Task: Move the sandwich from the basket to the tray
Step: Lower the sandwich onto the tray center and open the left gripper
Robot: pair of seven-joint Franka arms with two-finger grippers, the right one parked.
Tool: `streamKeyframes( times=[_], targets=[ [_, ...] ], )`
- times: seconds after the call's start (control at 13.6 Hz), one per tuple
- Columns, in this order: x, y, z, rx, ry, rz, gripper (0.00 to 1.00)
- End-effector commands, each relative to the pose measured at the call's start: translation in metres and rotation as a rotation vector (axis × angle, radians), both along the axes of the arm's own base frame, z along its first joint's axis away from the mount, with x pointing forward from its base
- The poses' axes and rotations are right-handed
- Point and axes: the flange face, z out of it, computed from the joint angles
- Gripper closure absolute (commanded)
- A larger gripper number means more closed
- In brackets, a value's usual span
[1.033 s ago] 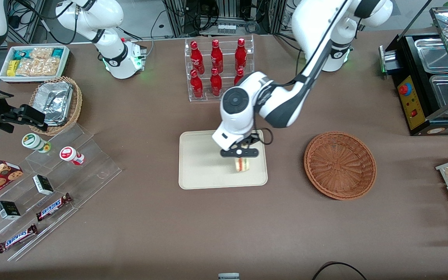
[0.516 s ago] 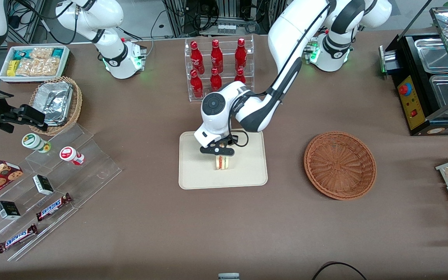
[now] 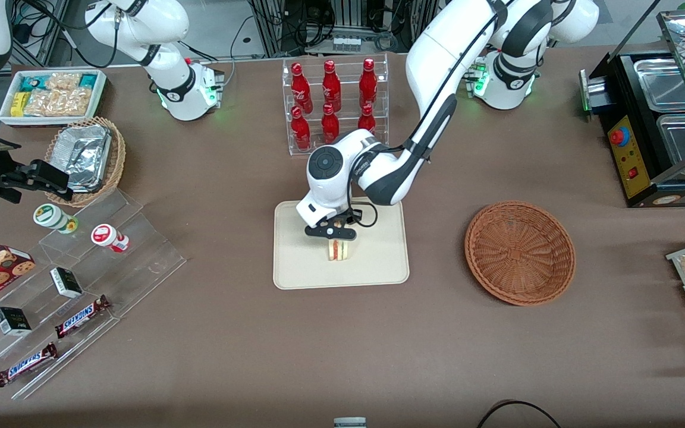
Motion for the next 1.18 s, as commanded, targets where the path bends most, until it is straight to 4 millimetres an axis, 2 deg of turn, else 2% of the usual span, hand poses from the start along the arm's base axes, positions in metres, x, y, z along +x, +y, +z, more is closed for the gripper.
streamKeyframes(
  times=[0.0,0.07,0.22,0.52,0.59,0.74,0.89,1.11],
  targets=[
    [0.004,-0.008,-0.001,0.000,-0.027,0.017,0.18],
    [0.003,-0.009,0.001,-0.001,-0.029,0.017,0.00],
    [0.006,-0.008,0.015,-0.012,-0.039,0.064,0.00],
    [0.019,0.001,0.076,-0.059,-0.074,0.109,0.00],
    [0.025,0.009,0.093,-0.054,-0.073,0.122,0.00],
    [0.034,0.030,0.144,-0.060,-0.080,0.157,0.00],
    [0.038,0.050,0.181,-0.049,-0.072,0.204,0.00],
    [0.059,0.105,0.237,-0.026,-0.070,0.273,0.00]
  ],
)
